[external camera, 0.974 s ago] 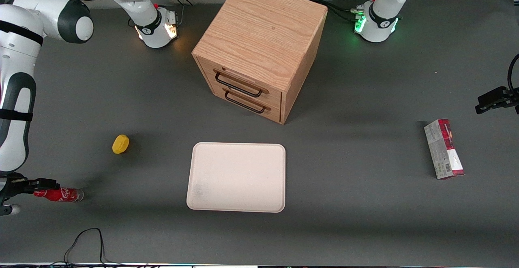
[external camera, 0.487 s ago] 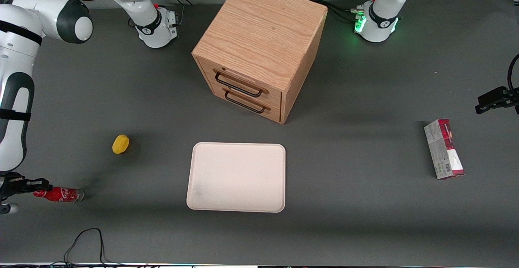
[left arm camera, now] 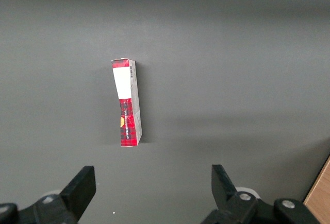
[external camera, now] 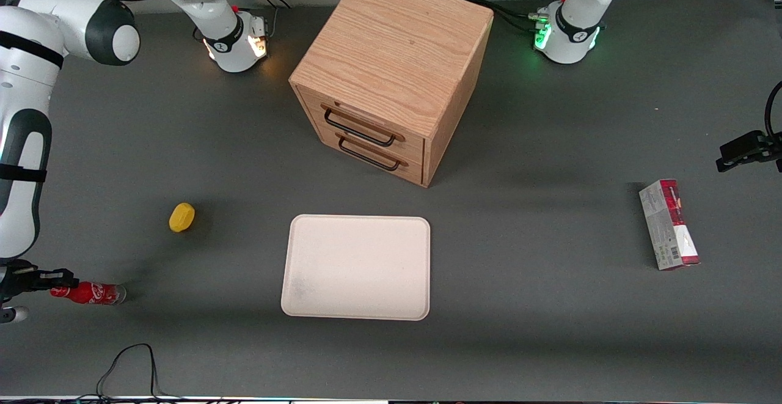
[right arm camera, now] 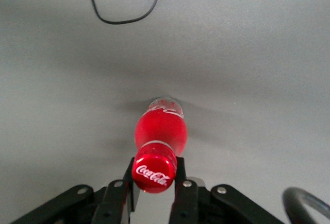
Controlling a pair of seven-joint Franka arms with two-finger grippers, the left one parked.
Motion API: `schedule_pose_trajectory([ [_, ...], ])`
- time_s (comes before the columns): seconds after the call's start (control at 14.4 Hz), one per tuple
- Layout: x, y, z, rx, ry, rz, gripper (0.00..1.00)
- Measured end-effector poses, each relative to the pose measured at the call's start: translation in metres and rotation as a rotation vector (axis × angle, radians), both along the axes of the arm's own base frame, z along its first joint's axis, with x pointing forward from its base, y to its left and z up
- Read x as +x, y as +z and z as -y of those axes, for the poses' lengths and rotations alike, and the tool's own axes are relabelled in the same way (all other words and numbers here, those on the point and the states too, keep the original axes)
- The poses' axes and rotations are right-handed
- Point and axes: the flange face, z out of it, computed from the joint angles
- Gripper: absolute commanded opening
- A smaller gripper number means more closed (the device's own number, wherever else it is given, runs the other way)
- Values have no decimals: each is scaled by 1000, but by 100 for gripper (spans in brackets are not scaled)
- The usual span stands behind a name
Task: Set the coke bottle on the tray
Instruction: 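Lift the bottle and carry it over the cream tray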
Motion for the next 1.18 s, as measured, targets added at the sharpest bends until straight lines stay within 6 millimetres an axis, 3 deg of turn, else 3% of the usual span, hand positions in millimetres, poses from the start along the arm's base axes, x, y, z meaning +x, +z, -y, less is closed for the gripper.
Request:
schedule_pose_trajectory([
  [0.14,-5,30,-9,16,8,-27,0],
  [0.42,-43,165,-59,55,-15,-61,0],
  [0.56,-69,215,-82,57,-32,-46,0],
  [0.63,-80,229,-88,59,-36,-44,0],
  [0.77,-95,239,-96,60,-30,-58,0],
  [1.04,-98,232,-108,38,-31,-91,0],
  [1.18,-94,230,-132,12,-67,-100,0],
])
